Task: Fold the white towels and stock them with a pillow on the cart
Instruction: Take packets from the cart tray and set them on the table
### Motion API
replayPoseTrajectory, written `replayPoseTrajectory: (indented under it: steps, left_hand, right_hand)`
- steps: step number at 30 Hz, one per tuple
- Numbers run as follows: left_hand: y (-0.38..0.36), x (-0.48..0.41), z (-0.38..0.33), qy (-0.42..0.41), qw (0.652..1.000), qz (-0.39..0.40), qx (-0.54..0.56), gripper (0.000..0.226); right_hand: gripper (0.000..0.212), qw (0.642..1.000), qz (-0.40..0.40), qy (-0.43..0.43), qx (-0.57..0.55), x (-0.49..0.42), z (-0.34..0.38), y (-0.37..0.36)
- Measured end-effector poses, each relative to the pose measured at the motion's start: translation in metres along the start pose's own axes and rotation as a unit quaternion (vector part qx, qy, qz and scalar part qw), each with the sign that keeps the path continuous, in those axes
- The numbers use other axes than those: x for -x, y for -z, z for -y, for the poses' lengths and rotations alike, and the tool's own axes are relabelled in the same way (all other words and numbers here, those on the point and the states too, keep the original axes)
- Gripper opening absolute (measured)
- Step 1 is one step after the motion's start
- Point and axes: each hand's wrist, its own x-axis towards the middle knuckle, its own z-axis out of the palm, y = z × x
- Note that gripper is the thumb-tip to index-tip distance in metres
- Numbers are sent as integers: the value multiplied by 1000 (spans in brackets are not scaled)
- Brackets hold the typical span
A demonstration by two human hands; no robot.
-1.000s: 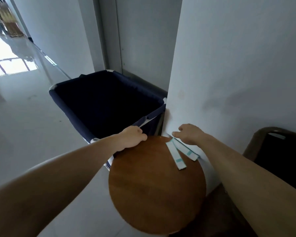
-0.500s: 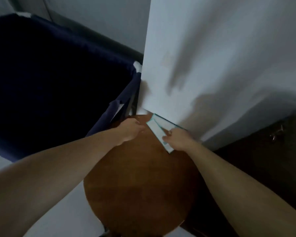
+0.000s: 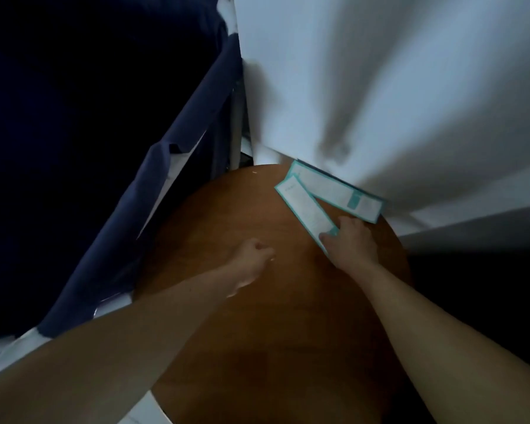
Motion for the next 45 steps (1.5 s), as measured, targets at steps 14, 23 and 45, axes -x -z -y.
replayPoseTrajectory:
  steps: [14,23,45]
  left_hand:
    - [-42,-59,-31,6,986,-21,167,24]
    - [-17,-70,-37,-36,974,-26,222,8]
    - [-1,-32,-19,-12,983,-91,159,14]
  right_hand:
    - [18,920,139,-29,-365,-19,-12,-34]
    - [14,973,-39,89,-210,-51,-5,-2]
    - [42,996,15,-62,-60,-47,-4,-25]
